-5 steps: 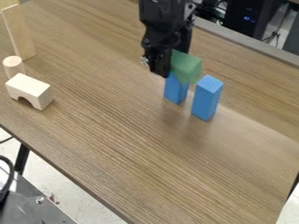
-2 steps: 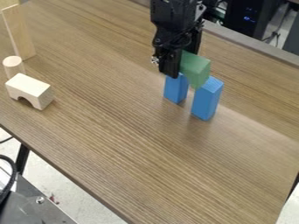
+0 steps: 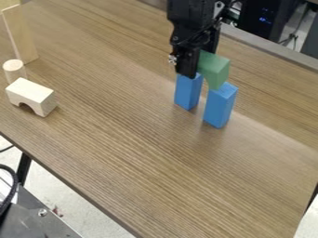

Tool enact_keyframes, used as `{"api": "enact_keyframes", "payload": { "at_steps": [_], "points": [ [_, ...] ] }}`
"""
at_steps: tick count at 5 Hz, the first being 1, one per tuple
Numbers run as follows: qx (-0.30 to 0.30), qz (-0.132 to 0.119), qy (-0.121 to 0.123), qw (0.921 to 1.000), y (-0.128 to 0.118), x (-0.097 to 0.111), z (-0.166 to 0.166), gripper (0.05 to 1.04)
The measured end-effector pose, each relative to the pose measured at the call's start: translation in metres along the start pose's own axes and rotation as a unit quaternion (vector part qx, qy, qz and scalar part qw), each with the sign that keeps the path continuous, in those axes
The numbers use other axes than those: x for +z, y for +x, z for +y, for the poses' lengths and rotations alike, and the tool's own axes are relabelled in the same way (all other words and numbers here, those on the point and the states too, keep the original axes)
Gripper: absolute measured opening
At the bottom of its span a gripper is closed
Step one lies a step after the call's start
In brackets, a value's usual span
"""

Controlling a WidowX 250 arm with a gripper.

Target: Moving the green thing to the top of the blue object

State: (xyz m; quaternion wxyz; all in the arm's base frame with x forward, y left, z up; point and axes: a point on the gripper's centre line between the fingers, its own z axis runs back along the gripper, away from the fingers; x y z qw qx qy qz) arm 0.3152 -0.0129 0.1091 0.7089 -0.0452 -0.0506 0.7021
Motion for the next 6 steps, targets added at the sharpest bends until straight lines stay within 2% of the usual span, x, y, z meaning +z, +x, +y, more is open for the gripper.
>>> {"api": "enact_keyframes", "payload": {
  "at_steps": [3,6],
  "points": [
    [-0.002,0.001,0.015,0.9999,-0.005,-0.006,-0.007,0.592],
    [-0.007,0.000,0.015,0.9999,-0.006,-0.013,-0.015,0.593]
  ]
}}
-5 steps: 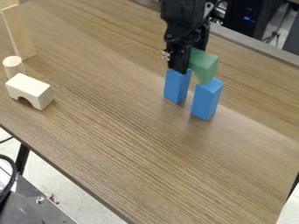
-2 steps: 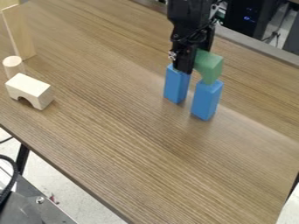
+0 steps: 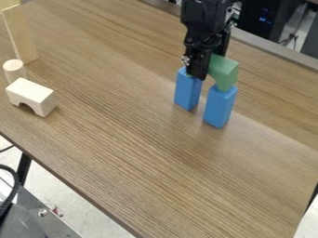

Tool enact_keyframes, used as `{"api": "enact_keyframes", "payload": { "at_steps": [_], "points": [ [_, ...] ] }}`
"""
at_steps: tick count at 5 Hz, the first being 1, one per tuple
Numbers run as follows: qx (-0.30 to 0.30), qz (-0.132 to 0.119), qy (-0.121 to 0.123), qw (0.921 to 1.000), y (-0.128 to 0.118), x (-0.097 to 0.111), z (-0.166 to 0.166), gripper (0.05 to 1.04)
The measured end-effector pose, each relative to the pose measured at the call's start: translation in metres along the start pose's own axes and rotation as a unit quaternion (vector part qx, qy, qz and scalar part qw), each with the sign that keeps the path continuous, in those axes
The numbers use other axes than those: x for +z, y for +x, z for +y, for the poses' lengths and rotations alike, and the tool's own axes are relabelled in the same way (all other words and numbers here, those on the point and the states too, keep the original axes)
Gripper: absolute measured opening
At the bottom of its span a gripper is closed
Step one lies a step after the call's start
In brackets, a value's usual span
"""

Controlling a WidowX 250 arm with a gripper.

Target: Moving the green thing to the top of the blue object

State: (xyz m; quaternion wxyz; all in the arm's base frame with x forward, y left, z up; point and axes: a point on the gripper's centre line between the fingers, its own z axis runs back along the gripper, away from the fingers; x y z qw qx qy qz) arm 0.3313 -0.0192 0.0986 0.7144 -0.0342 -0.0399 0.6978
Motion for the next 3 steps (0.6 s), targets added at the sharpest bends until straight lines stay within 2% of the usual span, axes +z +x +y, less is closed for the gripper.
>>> {"api": "enact_keyframes", "payload": {
  "at_steps": [1,2,3],
  "points": [
    [0.000,0.000,0.000,1.0000,0.0005,-0.0002,-0.0013,0.593],
    [-0.002,-0.003,0.006,1.0000,0.0007,-0.0032,-0.0021,0.637],
    [-0.005,-0.007,-0.003,1.0000,0.0019,-0.0049,-0.0039,0.928]
  ]
}}
